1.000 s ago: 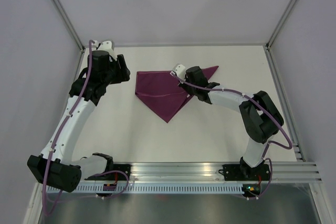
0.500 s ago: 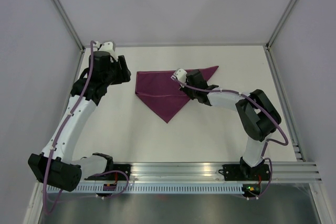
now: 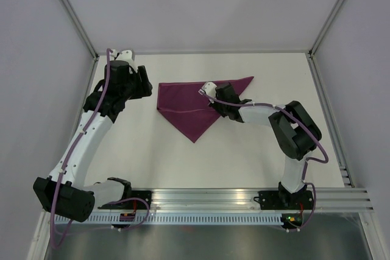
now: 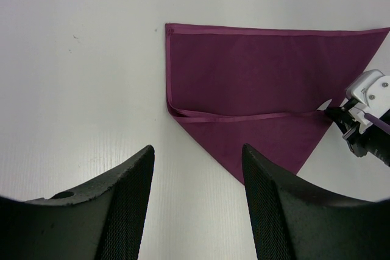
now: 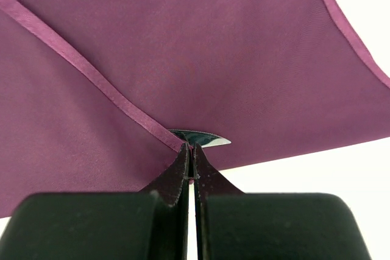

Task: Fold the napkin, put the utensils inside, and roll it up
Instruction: Fold the napkin

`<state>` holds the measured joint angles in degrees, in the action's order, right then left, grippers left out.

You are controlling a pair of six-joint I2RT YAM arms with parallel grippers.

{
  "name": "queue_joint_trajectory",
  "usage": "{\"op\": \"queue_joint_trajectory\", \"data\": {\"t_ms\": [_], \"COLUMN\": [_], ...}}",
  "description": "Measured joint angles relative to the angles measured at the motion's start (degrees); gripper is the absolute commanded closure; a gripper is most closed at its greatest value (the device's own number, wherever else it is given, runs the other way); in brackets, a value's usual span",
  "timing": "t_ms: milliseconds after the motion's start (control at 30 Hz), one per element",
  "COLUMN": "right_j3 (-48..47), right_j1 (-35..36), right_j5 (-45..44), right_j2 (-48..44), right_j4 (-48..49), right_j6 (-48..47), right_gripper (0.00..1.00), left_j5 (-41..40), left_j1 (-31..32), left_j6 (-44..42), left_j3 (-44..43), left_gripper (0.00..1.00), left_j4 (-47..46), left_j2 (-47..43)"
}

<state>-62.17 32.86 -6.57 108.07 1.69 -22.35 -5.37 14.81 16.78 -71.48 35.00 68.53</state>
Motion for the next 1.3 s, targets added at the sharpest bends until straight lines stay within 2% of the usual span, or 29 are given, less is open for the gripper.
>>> {"op": "queue_joint_trajectory", "data": {"t_ms": [133,333,500,633,767,933,1033,1167,1300], "right_j3": [-0.5,-1.3,-4.4,-8.0,-12.8,-23.8,-30.7,-34.4,-34.6], "right_j1": [-0.4,-1.0,-2.0,-3.5,-6.2,-15.1,-23.6,-32.6,-36.9], "right_j5": [-0.4,-0.9,-0.7,0.4,2.7,10.8,17.0,22.3,27.3], "right_j2": [1.1,1.2,1.2,1.3,1.4,5.6,10.4,16.2,20.9], "right_j4": [0.0,-0.4,-1.7,-4.0,-7.3,-13.6,-15.8,-17.6,-18.7], "right_j6": [0.1,0.3,1.0,2.0,4.5,11.4,16.9,23.3,29.2], "right_gripper": [0.99,0.85,0.61,0.5,0.45,0.44,0.43,0.41,0.39], "left_j5": [0.0,0.2,1.1,1.2,1.5,1.6,1.7,2.5,2.9], "left_j1": [0.0,0.0,0.0,0.0,0.0,0.0,0.0,0.0,0.0], "left_j6": [0.0,0.0,0.0,0.0,0.0,0.0,0.0,0.0,0.0], "left_j3": [0.2,0.6,0.7,1.0,1.8,1.9,2.3,2.9,3.3], "left_gripper": [0.35,0.34,0.33,0.33,0.32,0.32,0.32,0.32,0.31], "left_j4": [-0.1,-0.2,-0.7,-1.1,-1.1,-1.3,-2.0,-2.6,-2.7], "left_j2": [0.0,0.0,0.0,0.0,0.0,0.0,0.0,0.2,0.5]}}
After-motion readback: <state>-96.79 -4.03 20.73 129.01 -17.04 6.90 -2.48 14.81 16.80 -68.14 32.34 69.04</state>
